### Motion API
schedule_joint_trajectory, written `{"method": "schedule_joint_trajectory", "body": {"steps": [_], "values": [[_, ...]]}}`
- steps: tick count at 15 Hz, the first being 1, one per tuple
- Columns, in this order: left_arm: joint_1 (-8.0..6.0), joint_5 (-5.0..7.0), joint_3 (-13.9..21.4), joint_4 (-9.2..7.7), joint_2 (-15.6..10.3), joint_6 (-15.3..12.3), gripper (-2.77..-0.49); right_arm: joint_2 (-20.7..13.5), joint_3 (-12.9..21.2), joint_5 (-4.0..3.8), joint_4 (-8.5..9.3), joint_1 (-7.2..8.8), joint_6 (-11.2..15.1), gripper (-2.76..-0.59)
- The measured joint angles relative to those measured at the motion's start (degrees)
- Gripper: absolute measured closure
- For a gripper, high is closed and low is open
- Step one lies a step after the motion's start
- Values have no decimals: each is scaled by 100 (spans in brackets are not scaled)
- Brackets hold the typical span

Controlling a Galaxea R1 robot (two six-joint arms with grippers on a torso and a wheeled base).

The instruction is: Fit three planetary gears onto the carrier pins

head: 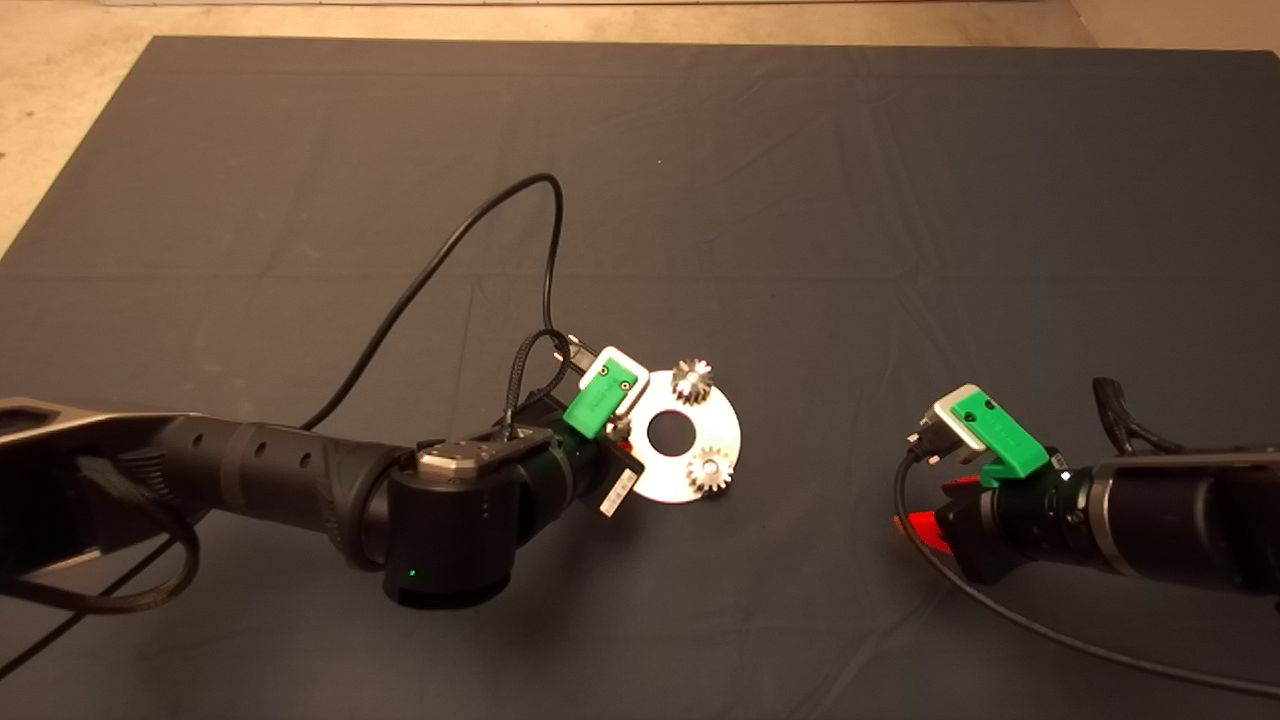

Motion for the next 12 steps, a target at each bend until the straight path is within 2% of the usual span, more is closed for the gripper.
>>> {"method": "schedule_joint_trajectory", "body": {"steps": [4,12], "values": [[3,2,-44,-8,90,0,-70,0,0,-1,0,0,0,-147],[4,5,-46,-8,113,-2,-70,-2,0,-1,0,0,0,-147]]}}
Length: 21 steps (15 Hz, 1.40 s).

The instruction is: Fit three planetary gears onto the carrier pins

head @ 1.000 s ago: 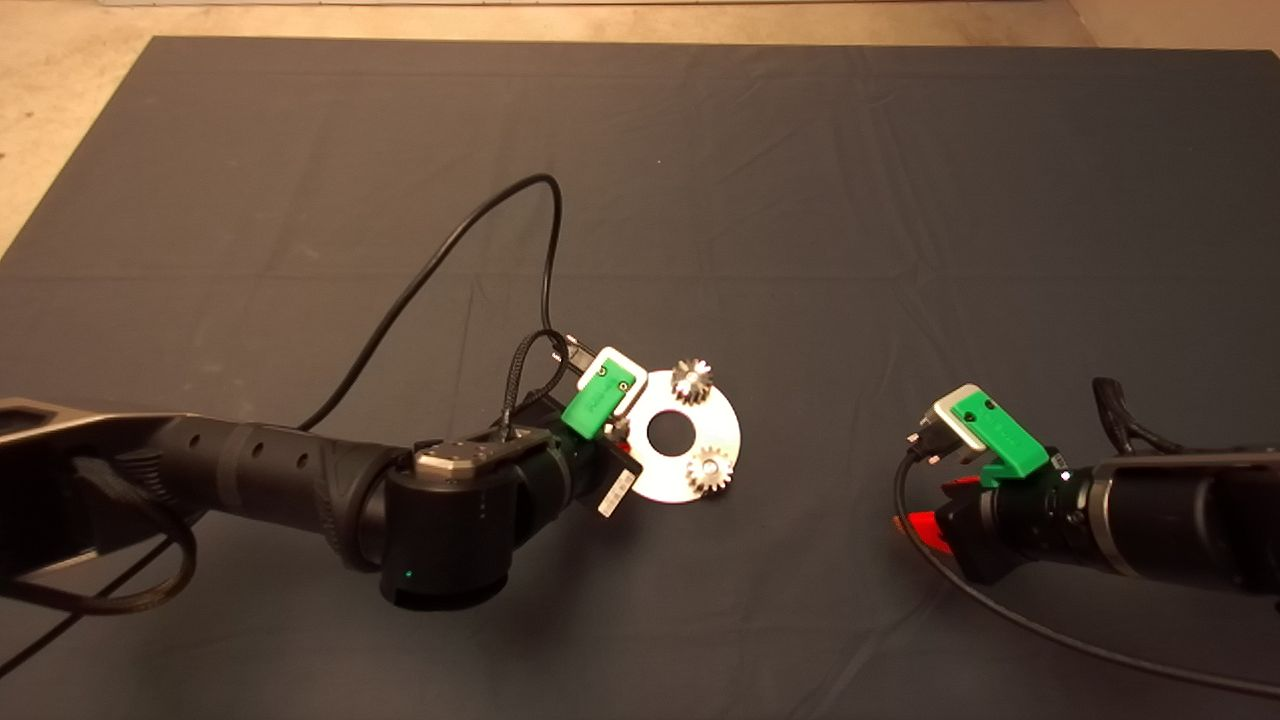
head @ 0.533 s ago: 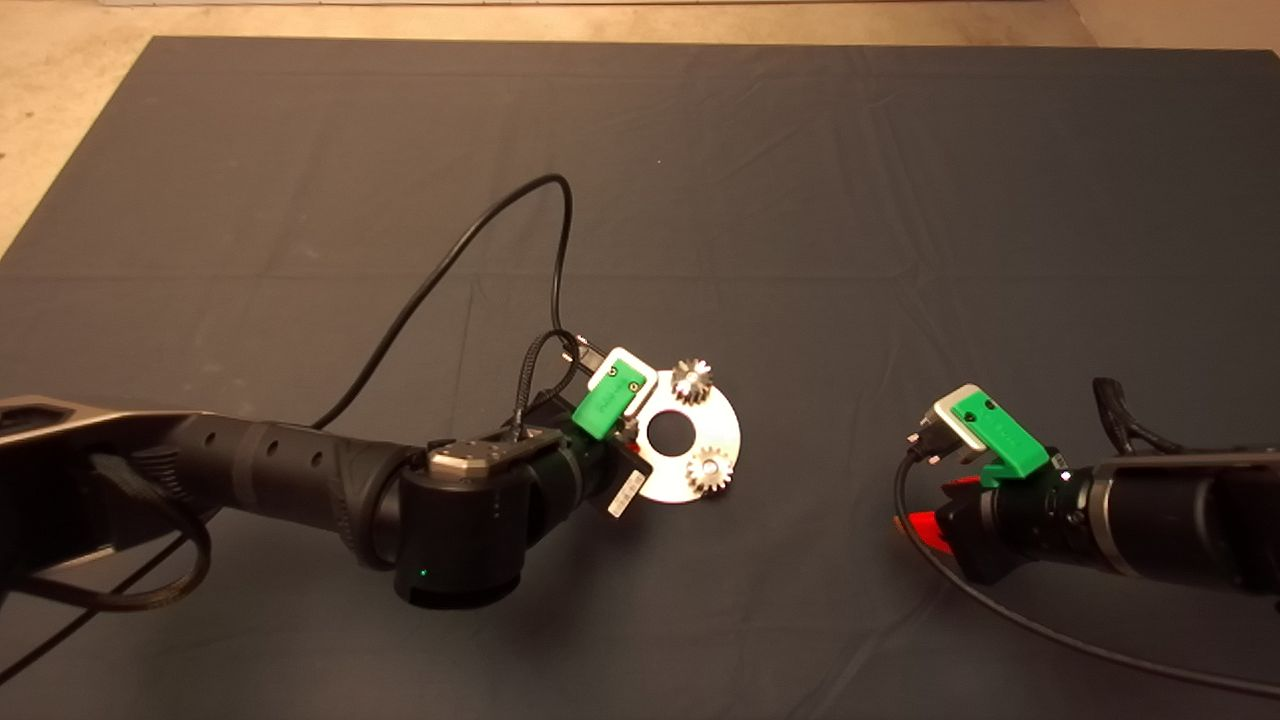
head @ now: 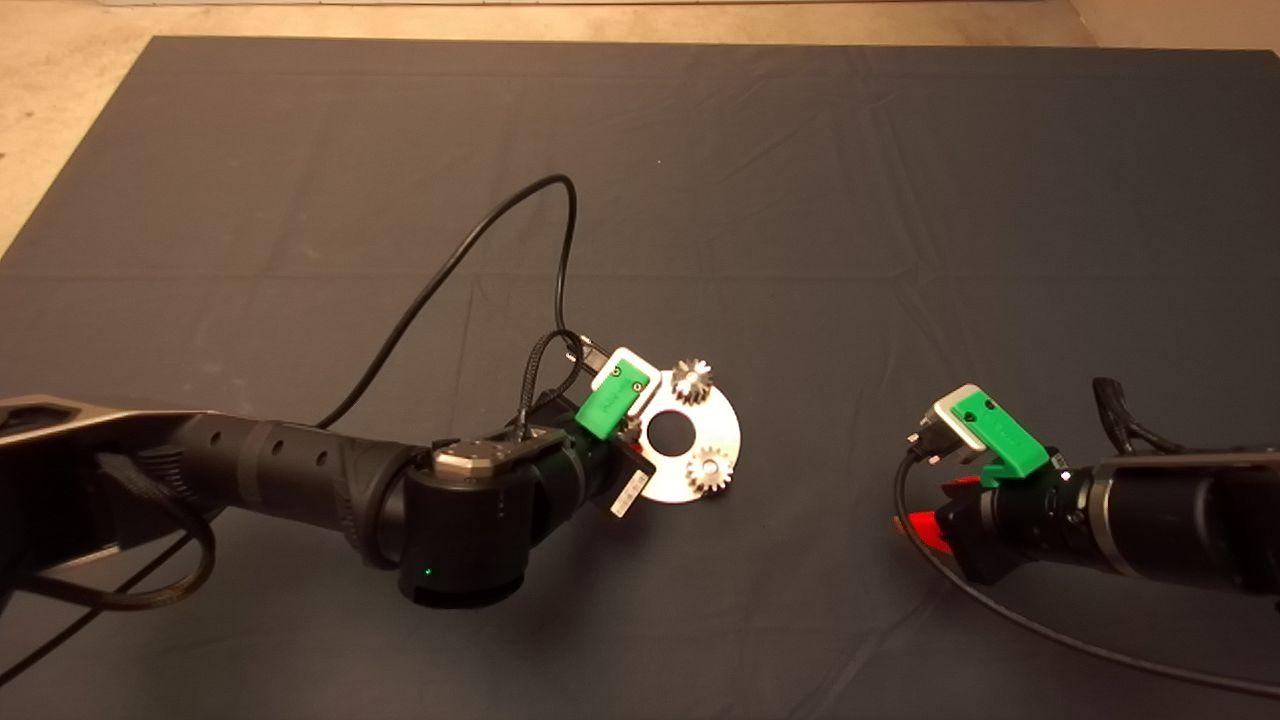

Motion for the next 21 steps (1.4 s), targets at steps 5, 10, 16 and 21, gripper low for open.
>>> {"method": "schedule_joint_trajectory", "body": {"steps": [5,10,16,21], "values": [[0,91,-28,0,82,-2,-70,-2,0,1,0,2,0,-147],[0,94,-37,2,91,-2,-70,0,0,1,0,0,0,-147],[0,88,-72,18,108,0,-70,0,0,0,0,0,0,-147],[0,75,-108,38,123,2,-70,0,0,0,0,0,0,-147]]}}
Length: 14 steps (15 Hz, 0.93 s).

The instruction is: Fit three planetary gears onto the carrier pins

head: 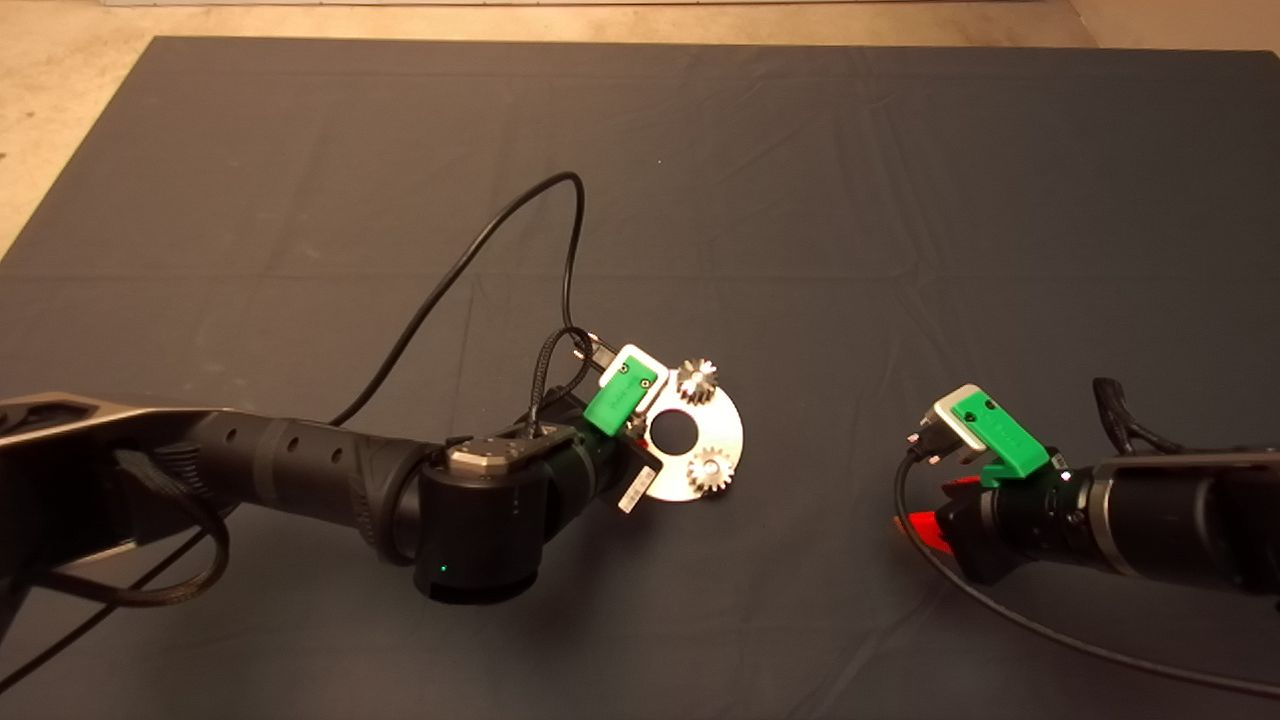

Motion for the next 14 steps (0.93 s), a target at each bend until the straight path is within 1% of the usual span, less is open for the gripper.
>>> {"method": "schedule_joint_trajectory", "body": {"steps": [5,7,9,14], "values": [[2,-9,-22,9,15,16,-70,0,0,0,0,0,0,-147],[2,17,-30,11,44,36,-70,0,0,-2,0,0,0,-147],[2,14,-39,13,46,155,-70,0,0,0,0,0,0,-147],[0,13,-39,2,46,330,-70,2,0,0,0,0,0,-147]]}}
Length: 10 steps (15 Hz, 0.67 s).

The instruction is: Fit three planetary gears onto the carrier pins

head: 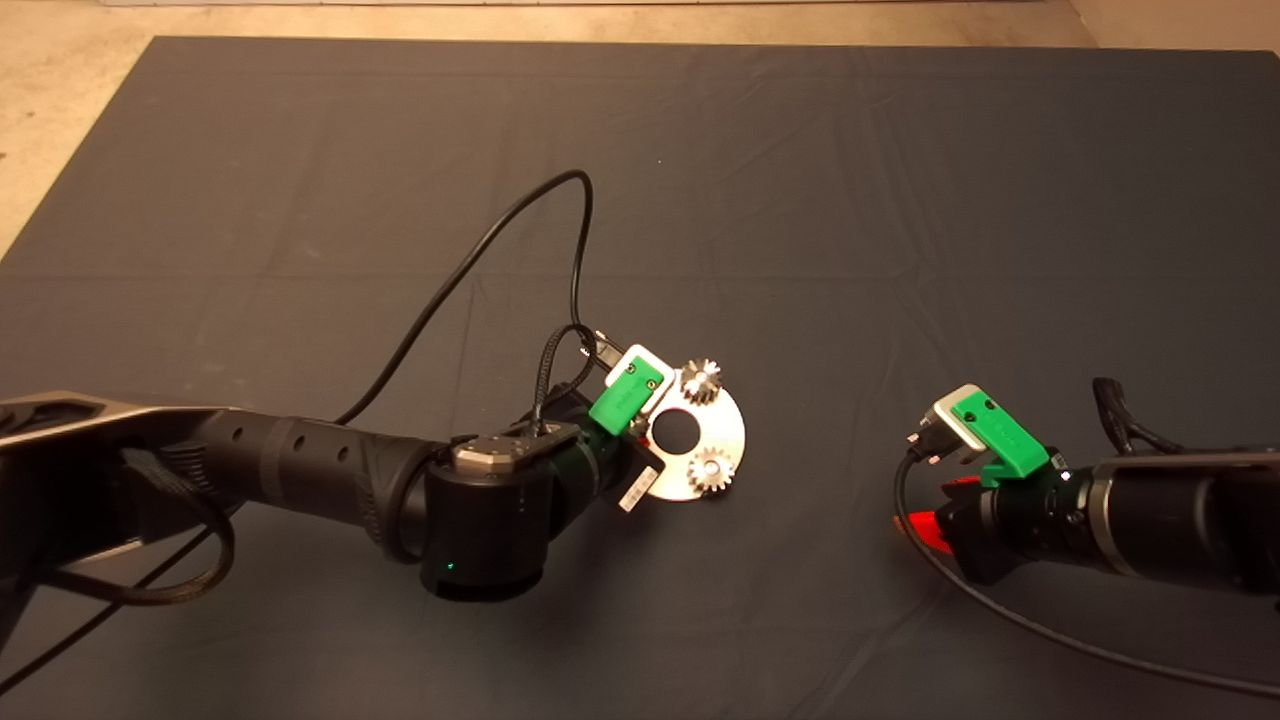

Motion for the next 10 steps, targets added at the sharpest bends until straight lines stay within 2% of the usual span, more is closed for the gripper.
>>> {"method": "schedule_joint_trajectory", "body": {"steps": [3,10], "values": [[0,0,0,-29,0,67,-70,0,0,0,0,0,0,-147],[-43,-5,0,-219,-1,157,-70,0,0,0,0,0,0,-147]]}}
